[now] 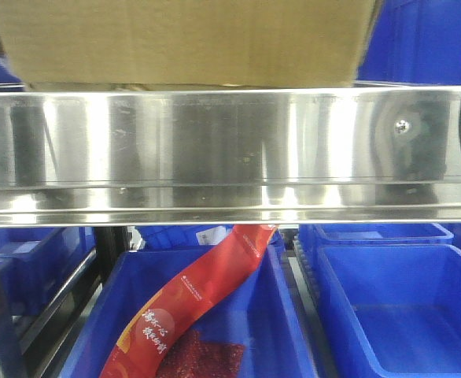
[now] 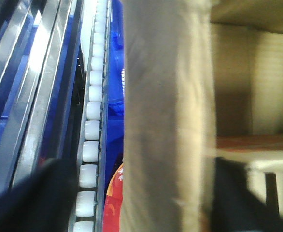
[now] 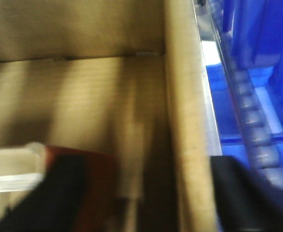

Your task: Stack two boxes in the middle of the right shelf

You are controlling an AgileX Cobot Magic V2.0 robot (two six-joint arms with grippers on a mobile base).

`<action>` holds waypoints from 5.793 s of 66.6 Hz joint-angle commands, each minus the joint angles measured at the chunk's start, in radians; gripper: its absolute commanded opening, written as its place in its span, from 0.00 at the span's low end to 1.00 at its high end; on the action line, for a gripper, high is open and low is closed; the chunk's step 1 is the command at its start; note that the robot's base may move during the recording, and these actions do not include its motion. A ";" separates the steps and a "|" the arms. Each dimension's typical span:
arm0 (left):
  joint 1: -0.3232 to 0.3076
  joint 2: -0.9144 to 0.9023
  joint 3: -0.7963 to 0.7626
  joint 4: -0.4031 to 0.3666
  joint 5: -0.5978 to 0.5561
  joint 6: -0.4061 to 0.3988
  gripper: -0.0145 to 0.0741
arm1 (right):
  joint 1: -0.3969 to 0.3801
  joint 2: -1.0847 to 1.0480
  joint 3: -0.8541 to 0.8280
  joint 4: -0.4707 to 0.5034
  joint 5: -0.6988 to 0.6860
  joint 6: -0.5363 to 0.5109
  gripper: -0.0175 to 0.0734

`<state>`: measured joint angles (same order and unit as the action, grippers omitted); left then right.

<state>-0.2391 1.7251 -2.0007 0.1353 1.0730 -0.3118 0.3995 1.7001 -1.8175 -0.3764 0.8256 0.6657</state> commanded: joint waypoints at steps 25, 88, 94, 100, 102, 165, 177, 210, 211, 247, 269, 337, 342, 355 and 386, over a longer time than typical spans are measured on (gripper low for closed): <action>-0.005 -0.048 -0.008 -0.043 -0.055 -0.001 0.66 | 0.002 -0.036 -0.112 -0.017 0.070 -0.067 0.73; -0.116 -0.372 0.496 -0.081 -0.483 0.050 0.04 | 0.002 -0.349 0.389 -0.027 -0.297 -0.195 0.01; -0.140 -0.456 0.647 -0.076 -0.648 0.050 0.04 | 0.002 -0.424 0.553 -0.031 -0.423 -0.195 0.01; -0.153 -0.540 0.823 -0.076 -0.791 0.050 0.04 | 0.002 -0.497 0.683 -0.031 -0.546 -0.195 0.01; -0.155 -0.569 0.868 -0.076 -0.824 0.050 0.04 | 0.002 -0.524 0.731 -0.031 -0.587 -0.195 0.01; -0.155 -1.060 1.394 -0.046 -1.039 0.050 0.04 | 0.002 -1.023 1.124 -0.031 -0.703 -0.195 0.01; -0.155 -1.060 1.394 -0.046 -1.039 0.050 0.04 | -0.015 -1.083 1.153 0.065 -0.680 -0.245 0.01; -0.155 -1.060 1.394 -0.046 -1.039 0.050 0.04 | -0.445 -1.536 1.635 0.425 -0.790 -0.717 0.01; -0.155 -1.060 1.394 -0.046 -1.039 0.050 0.04 | -0.445 -1.546 1.649 0.425 -0.797 -0.717 0.01; -0.155 -1.059 1.394 -0.046 -1.043 0.050 0.04 | -0.445 -1.700 1.817 0.425 -0.906 -0.717 0.01; -0.155 -1.059 1.394 -0.046 -1.043 0.050 0.04 | -0.445 -1.700 1.817 0.425 -0.923 -0.717 0.01; 0.187 -1.699 1.972 -0.102 -1.027 0.296 0.04 | -0.445 -1.700 1.817 0.425 -0.923 -0.717 0.01; 0.197 -1.725 2.001 -0.105 -1.027 0.296 0.04 | -0.445 -1.700 1.817 0.425 -0.923 -0.717 0.01; 0.195 -1.725 2.001 -0.112 -1.038 0.294 0.04 | -0.445 -1.700 1.817 0.425 -0.923 -0.717 0.01; 0.195 -1.725 2.001 -0.112 -1.037 0.248 0.04 | -0.445 -1.700 1.817 0.425 -0.923 -0.717 0.01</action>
<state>-0.0467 0.0057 0.0009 0.0289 0.0553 -0.0558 -0.0397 0.0032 0.0005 0.0437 -0.0758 -0.0453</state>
